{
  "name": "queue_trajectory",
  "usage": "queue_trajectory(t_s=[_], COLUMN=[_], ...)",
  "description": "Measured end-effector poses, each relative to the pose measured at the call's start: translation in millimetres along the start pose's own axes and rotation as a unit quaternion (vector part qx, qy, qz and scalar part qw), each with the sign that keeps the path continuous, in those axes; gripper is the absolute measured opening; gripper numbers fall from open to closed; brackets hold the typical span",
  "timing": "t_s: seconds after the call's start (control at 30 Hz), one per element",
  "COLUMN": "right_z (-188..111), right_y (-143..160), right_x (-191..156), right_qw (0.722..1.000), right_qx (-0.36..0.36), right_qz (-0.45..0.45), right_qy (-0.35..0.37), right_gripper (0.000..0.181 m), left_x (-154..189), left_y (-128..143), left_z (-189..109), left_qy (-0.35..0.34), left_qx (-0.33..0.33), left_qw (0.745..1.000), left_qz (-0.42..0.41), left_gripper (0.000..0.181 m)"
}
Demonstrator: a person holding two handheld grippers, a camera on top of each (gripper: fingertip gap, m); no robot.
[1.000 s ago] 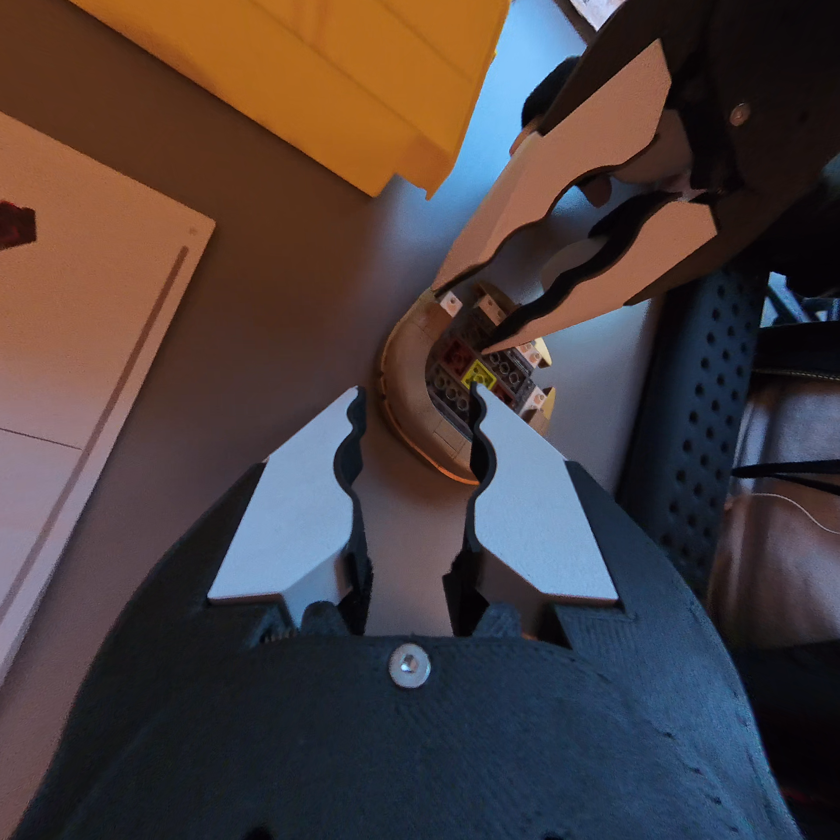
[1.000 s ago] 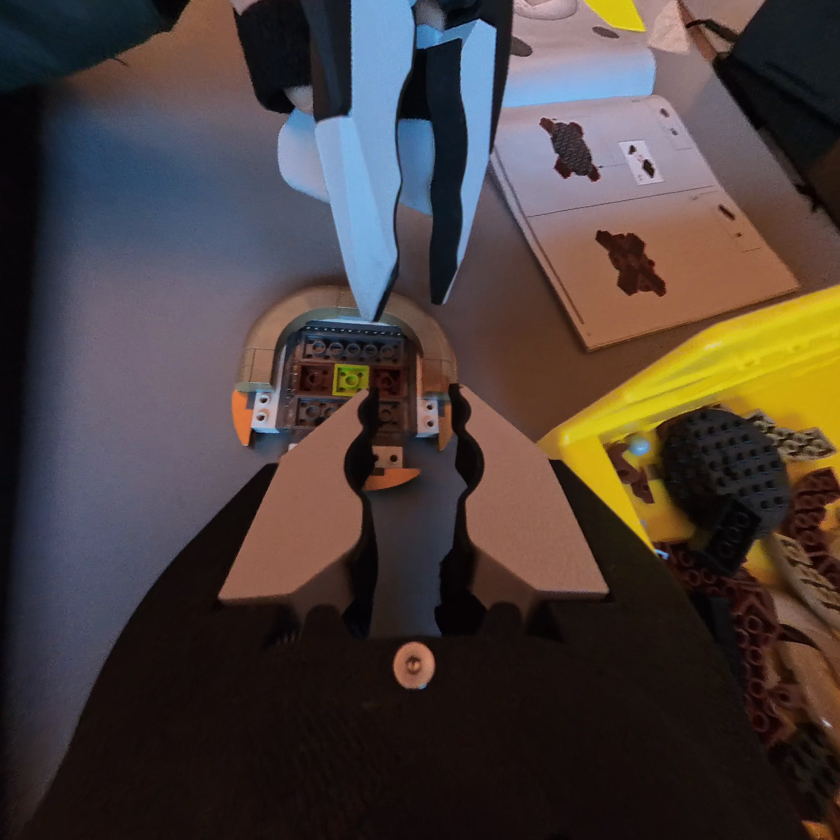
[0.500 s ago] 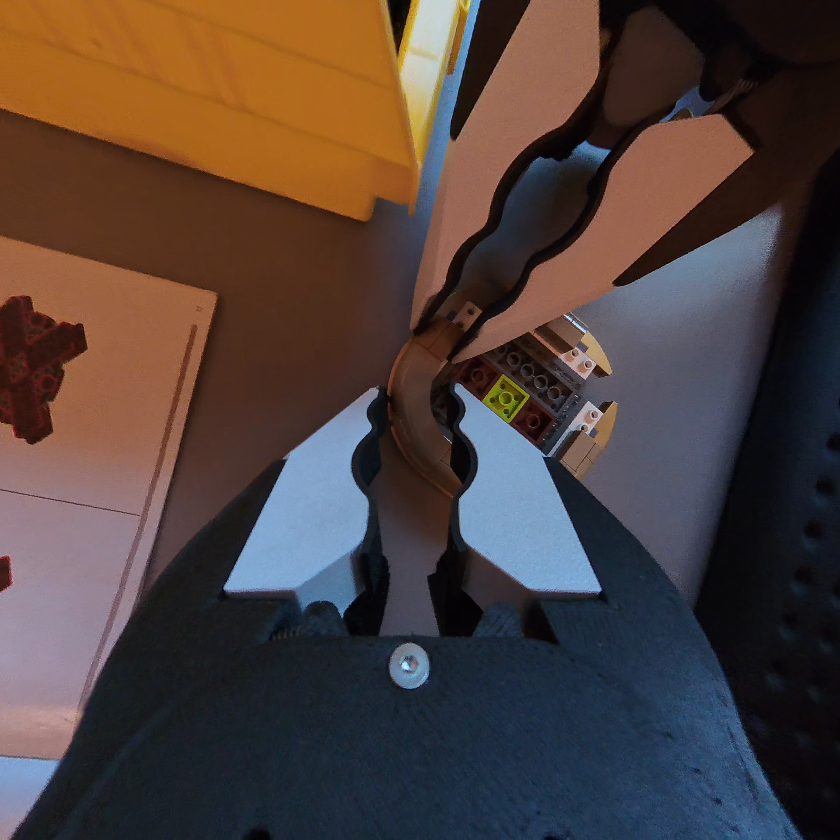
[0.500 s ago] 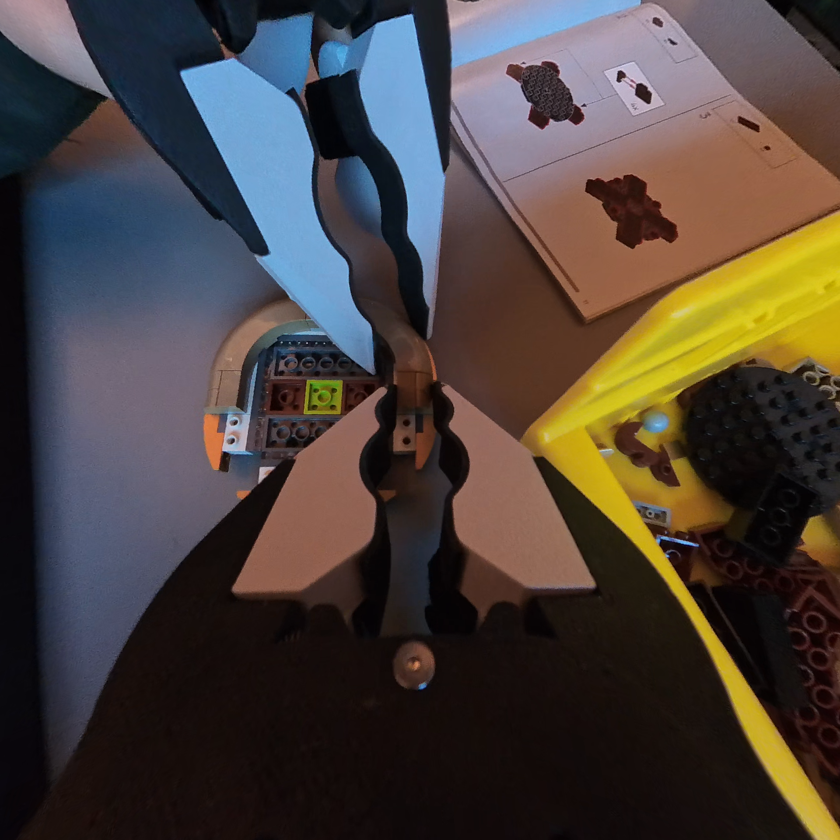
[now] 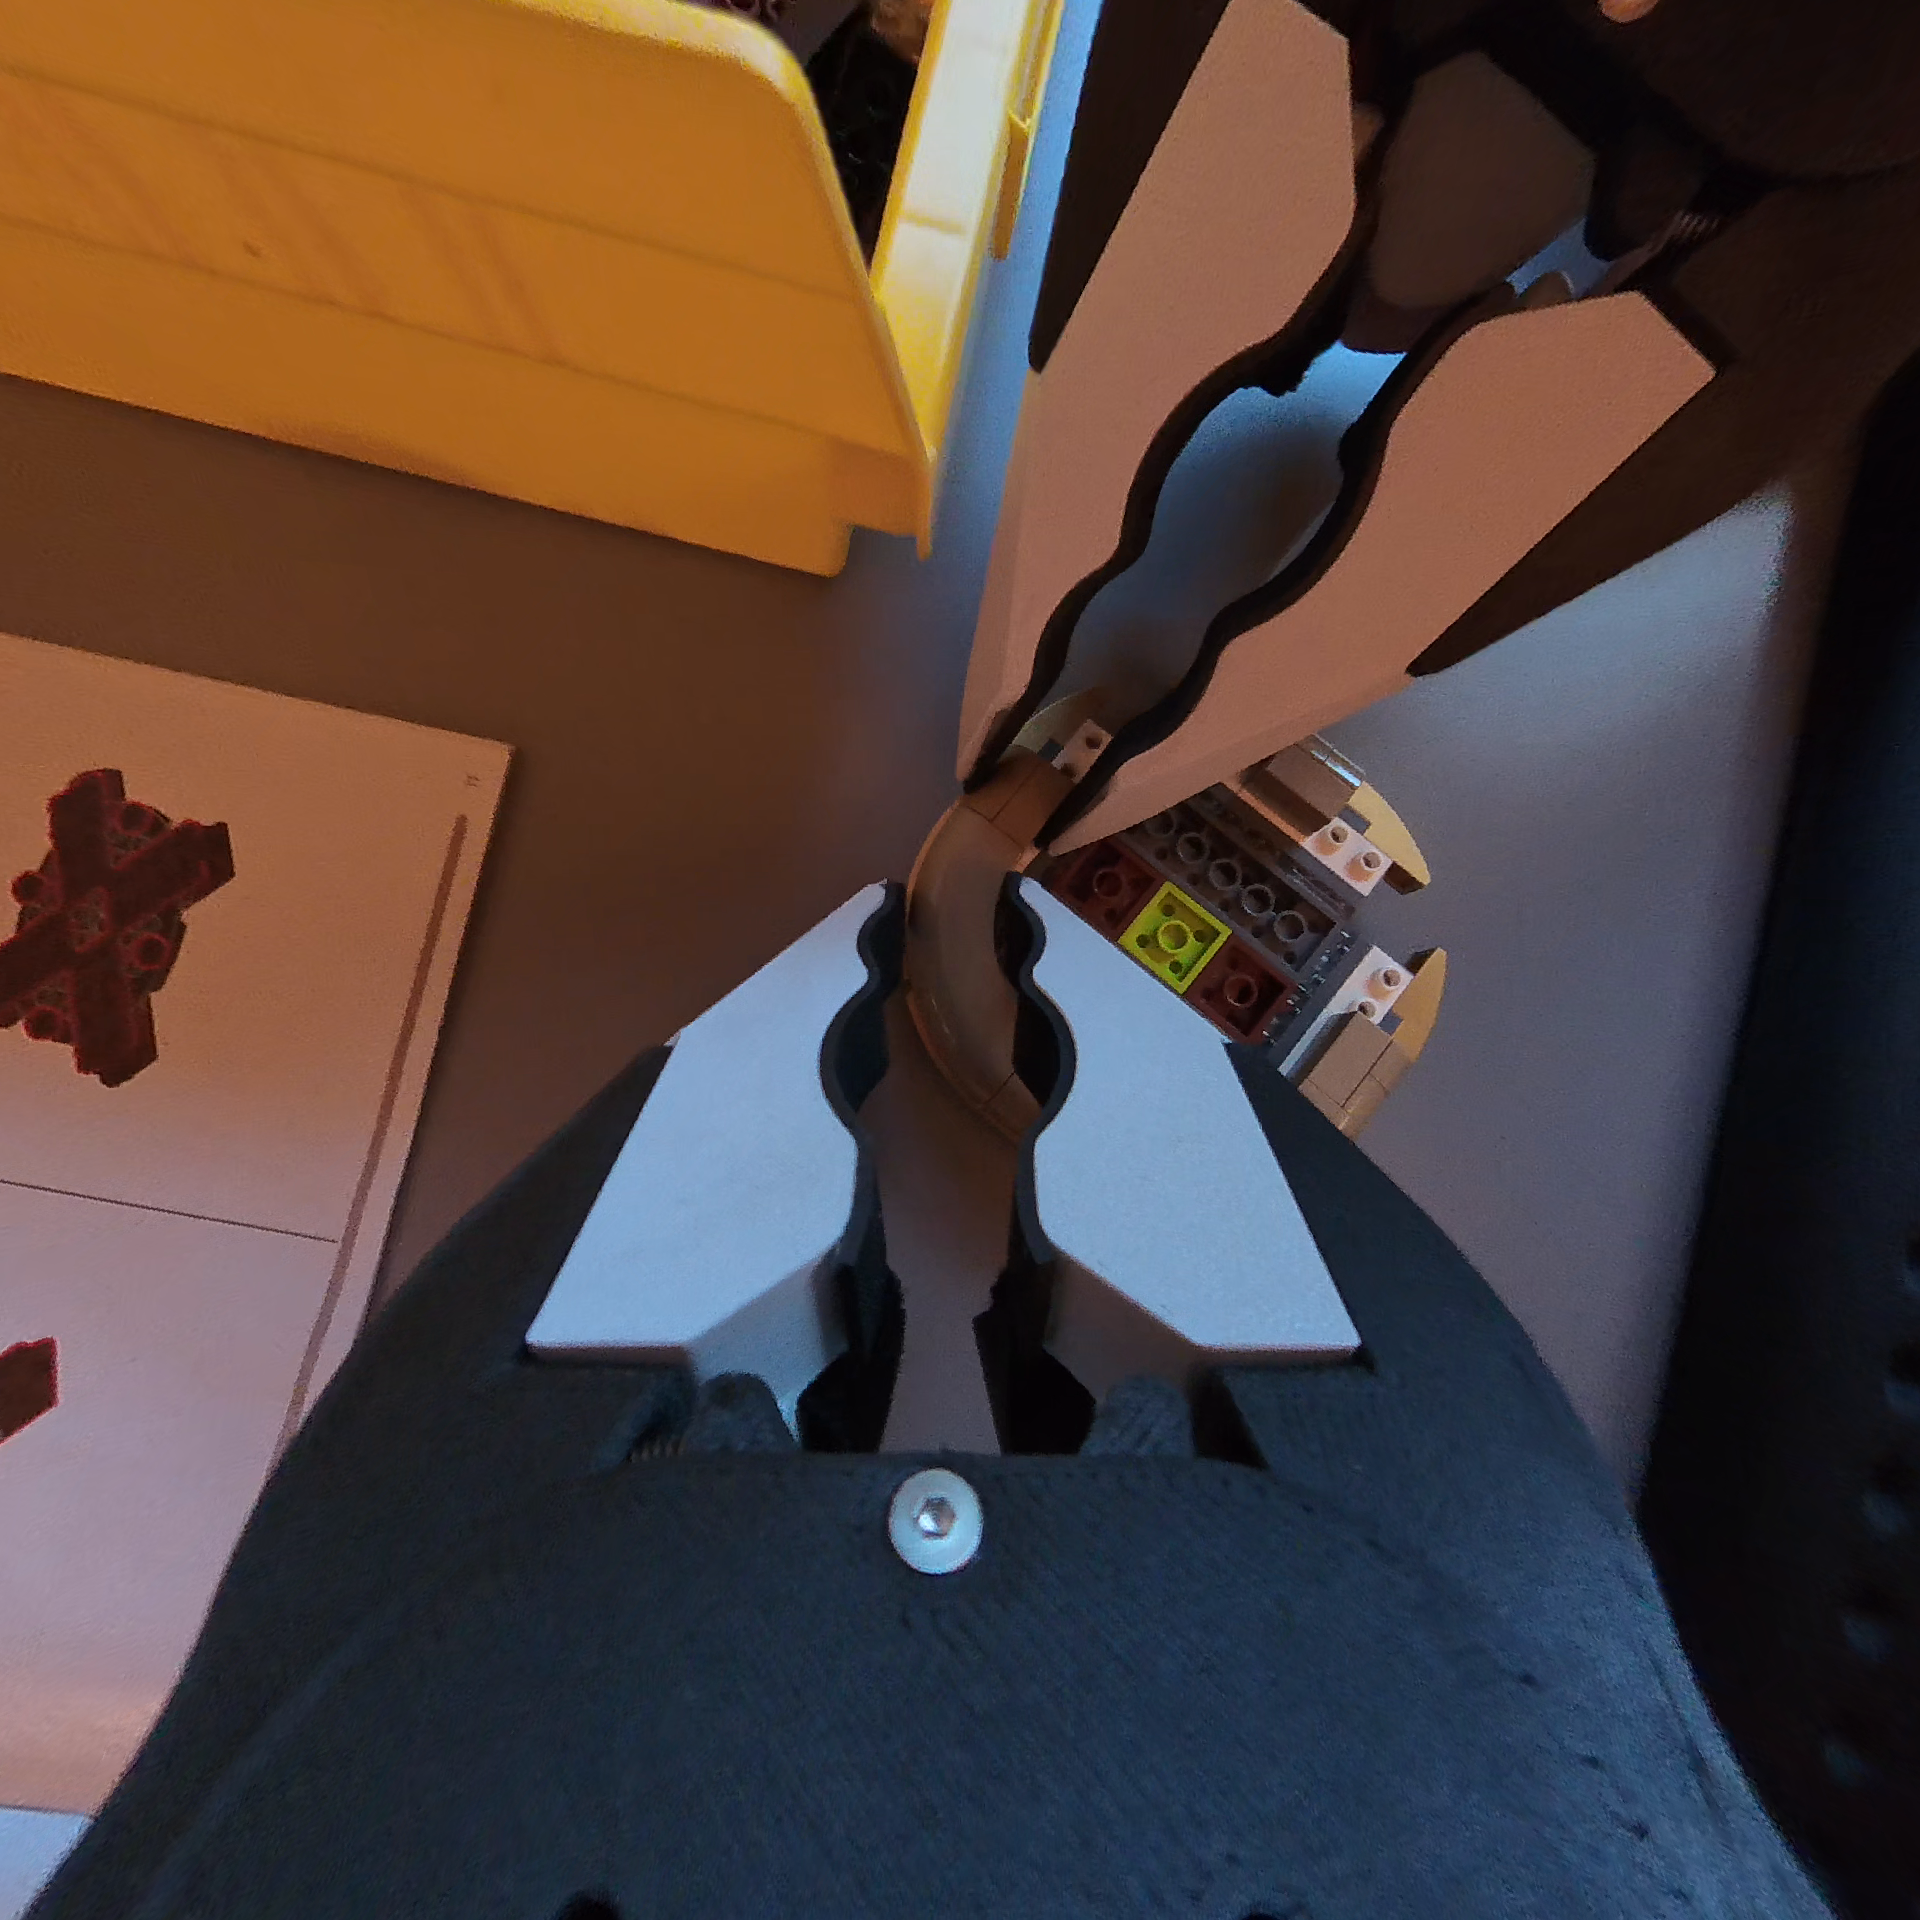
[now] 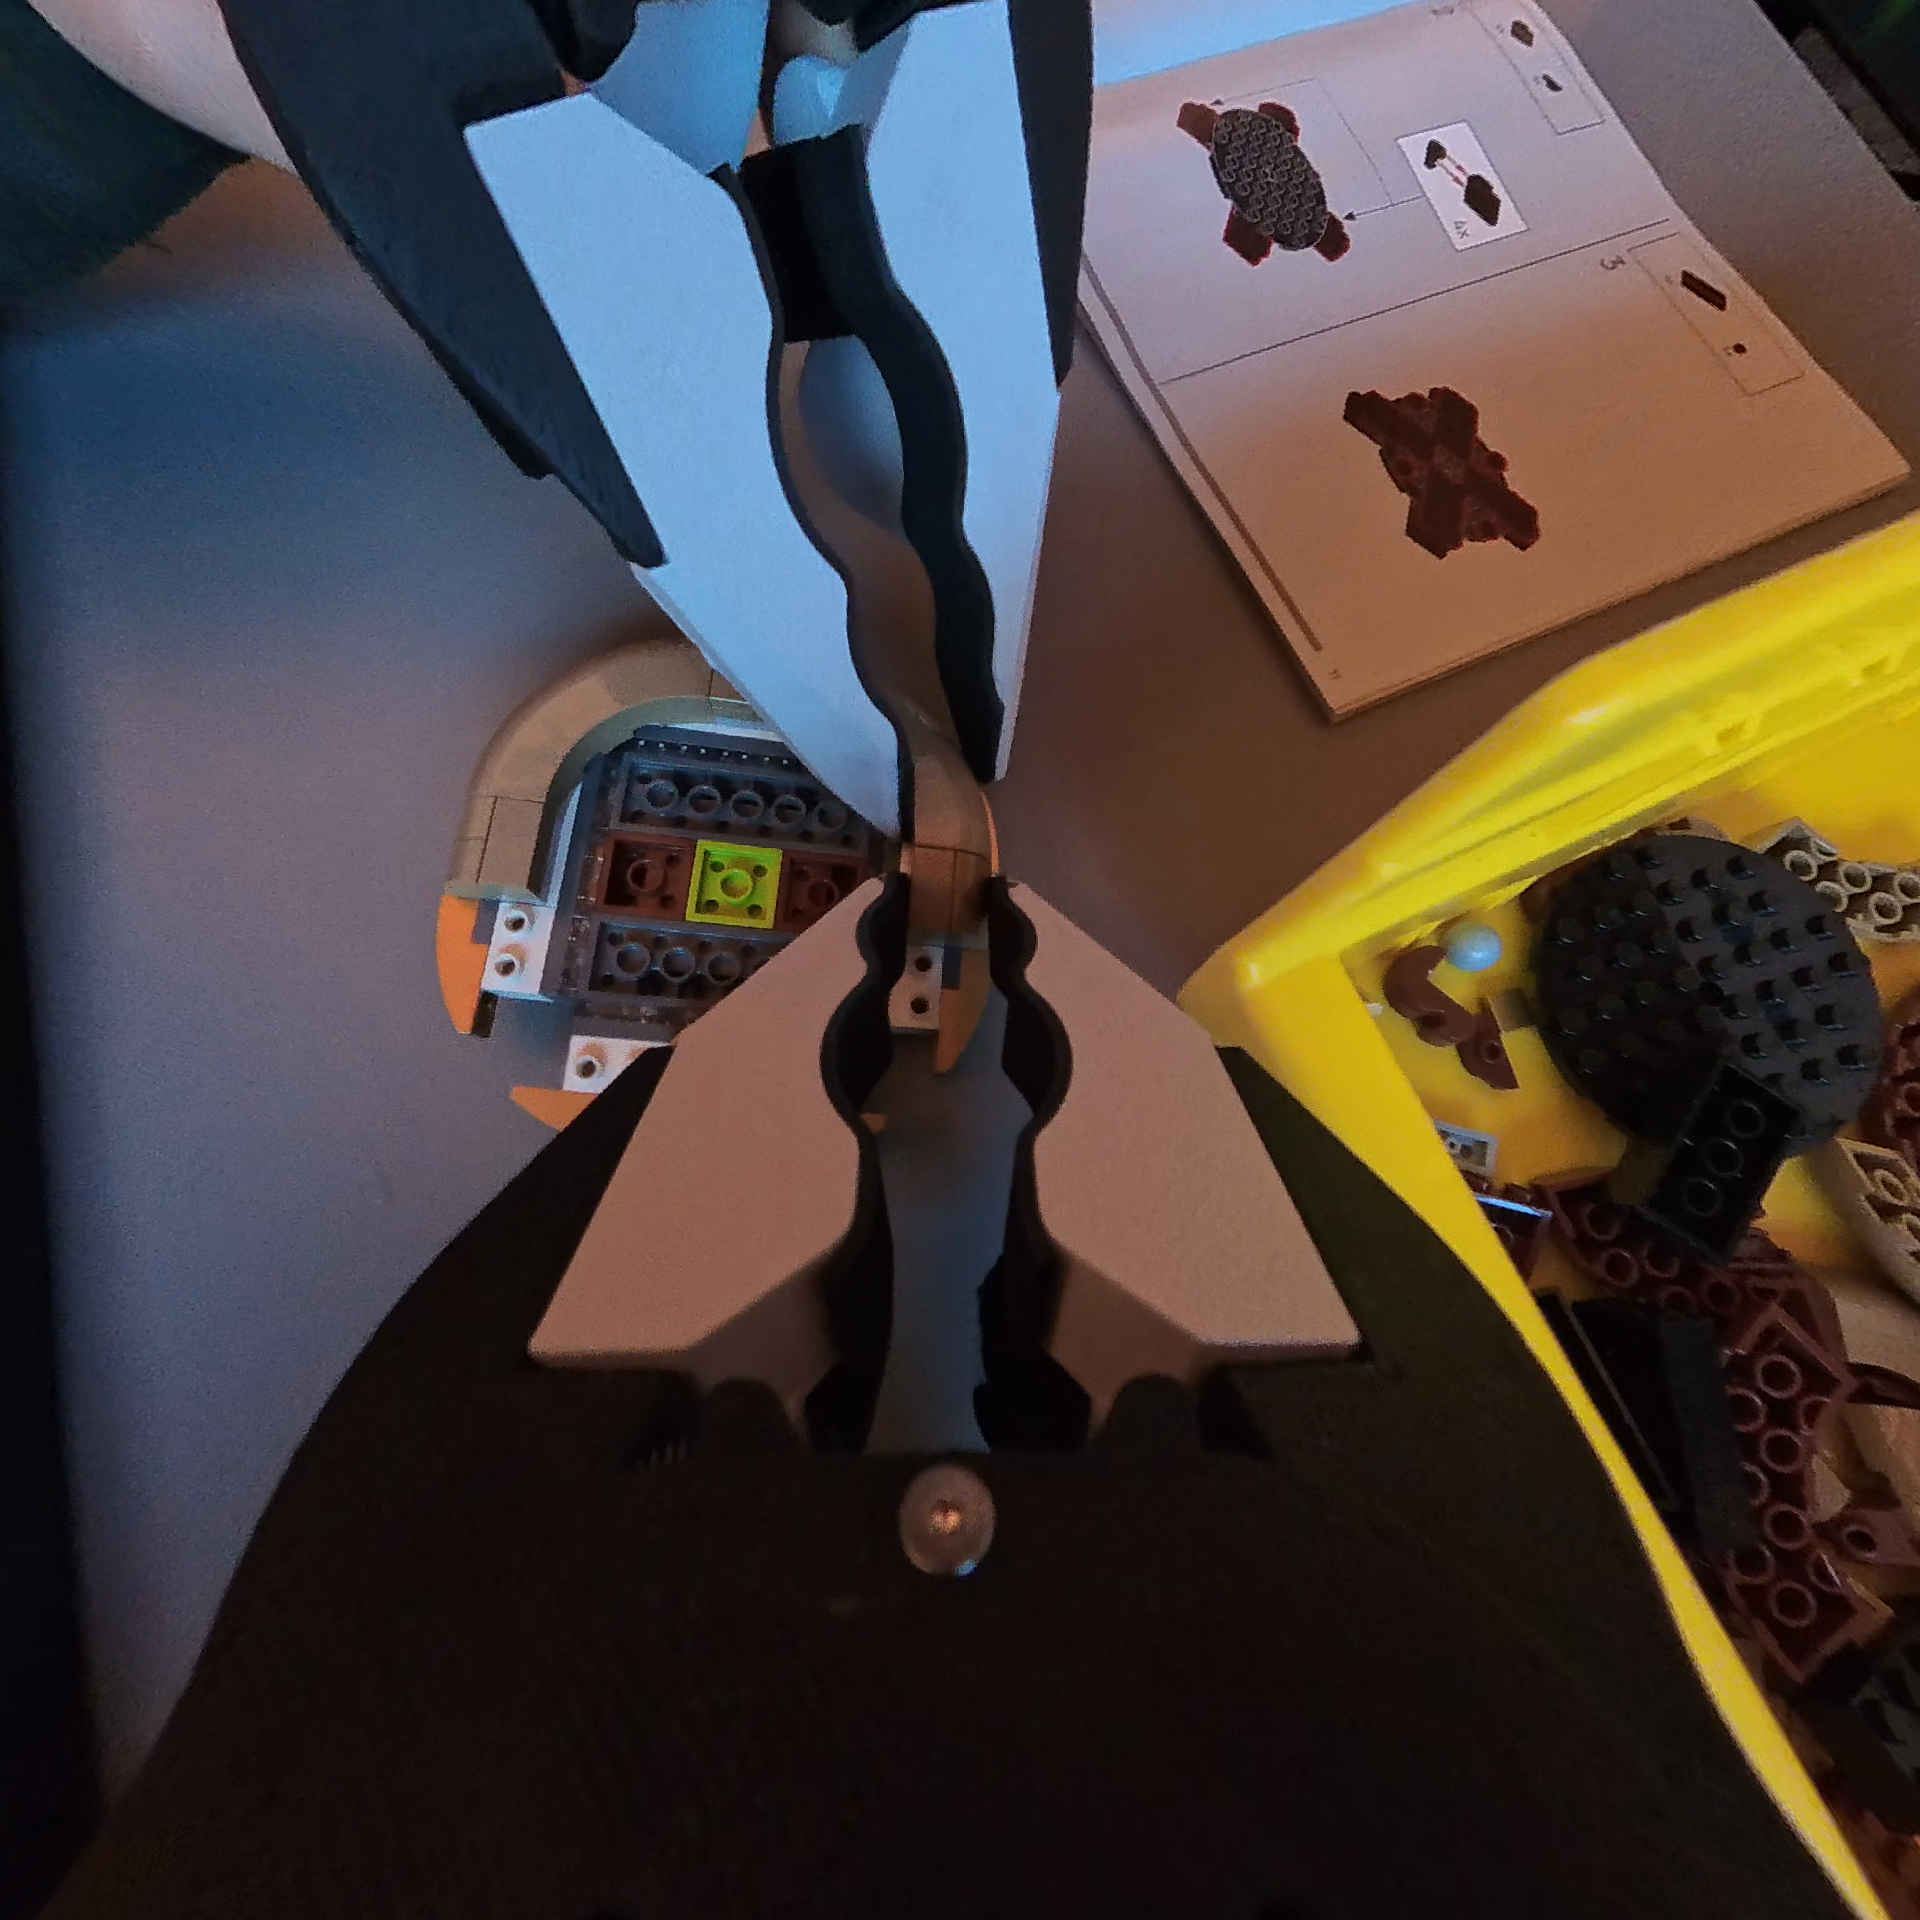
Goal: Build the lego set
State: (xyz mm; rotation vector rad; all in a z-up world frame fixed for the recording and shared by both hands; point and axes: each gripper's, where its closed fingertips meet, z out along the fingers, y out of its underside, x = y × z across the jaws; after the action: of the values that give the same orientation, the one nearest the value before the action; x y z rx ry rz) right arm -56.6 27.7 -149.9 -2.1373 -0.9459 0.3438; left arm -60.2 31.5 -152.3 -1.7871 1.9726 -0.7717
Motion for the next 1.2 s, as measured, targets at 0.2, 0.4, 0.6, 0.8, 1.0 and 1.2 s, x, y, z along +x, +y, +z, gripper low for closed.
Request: queue_trajectory(t_s=[0.2, 0.4, 0.6, 0.8, 1.0, 1.2], right_z=[-7.1, -8.7, -10.9, -54.0, -51.5, -57.5], right_y=[6.2, 8.8, 0.0, -48.2, -35.1, -36.1], right_x=[-0.4, -2.1, -9.4, -19.7, -41.1, -40.1], right_qw=[1.000, 1.000, 0.999, 0.976, 0.969, 0.970], right_qx=[0.001, -0.008, 0.015, 0.167, 0.151, 0.162], right_qz=[0.000, -0.021, -0.023, -0.140, -0.189, -0.164], right_qy=[0.000, 0.009, -0.025, 0.001, -0.051, -0.080], right_gripper=[0.014, 0.014, 0.016, 0.034, 0.011, 0.009], left_x=[5.5, -19.3, 17.3, 49.1, 64.9, 68.5], left_y=[-7.7, -39.6, -38.5, -38.3, -34.6, -33.6], left_z=[0.1, -77.1, -63.1, -51.8, -43.9, -45.9], left_qy=[-0.021, 0.000, 0.194, 0.309, 0.359, 0.382], left_qx=[0.049, 0.261, 0.267, 0.221, 0.186, 0.178], left_qw=[0.998, 0.958, 0.925, 0.901, 0.888, 0.877], left_qz=[-0.017, -0.120, -0.188, -0.211, -0.218, -0.231], left_gripper=[0.015, 0.015, 0.015, 0.015, 0.015, 0.017])
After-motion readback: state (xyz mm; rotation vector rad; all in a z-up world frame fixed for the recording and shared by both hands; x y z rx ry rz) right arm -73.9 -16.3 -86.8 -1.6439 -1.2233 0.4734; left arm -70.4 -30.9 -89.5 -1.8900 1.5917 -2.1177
